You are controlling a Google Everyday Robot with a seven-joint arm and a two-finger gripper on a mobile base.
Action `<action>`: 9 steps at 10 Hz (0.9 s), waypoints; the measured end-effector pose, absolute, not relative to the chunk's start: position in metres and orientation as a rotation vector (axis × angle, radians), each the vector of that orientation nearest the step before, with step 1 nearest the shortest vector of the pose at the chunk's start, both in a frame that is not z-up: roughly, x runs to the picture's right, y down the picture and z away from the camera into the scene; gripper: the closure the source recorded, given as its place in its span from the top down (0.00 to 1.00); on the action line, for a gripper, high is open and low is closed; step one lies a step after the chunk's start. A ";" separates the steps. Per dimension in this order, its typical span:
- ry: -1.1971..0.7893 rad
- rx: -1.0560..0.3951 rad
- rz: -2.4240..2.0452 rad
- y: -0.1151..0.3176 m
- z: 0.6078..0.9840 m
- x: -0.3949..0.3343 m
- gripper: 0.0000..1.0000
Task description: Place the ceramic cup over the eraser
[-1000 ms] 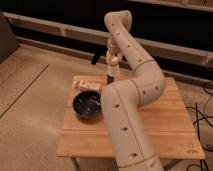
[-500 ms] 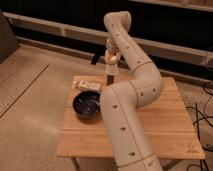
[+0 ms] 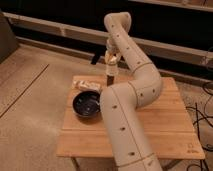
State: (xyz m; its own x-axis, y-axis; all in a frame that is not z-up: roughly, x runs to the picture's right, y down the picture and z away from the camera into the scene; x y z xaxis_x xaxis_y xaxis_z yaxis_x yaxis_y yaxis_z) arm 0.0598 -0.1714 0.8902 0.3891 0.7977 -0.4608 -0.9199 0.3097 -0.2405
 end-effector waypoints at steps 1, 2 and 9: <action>0.278 -0.516 1.151 -0.169 0.892 0.058 0.00; 0.280 -0.521 1.148 -0.167 0.893 0.056 0.00; 0.311 -0.559 1.103 -0.147 0.905 0.047 0.00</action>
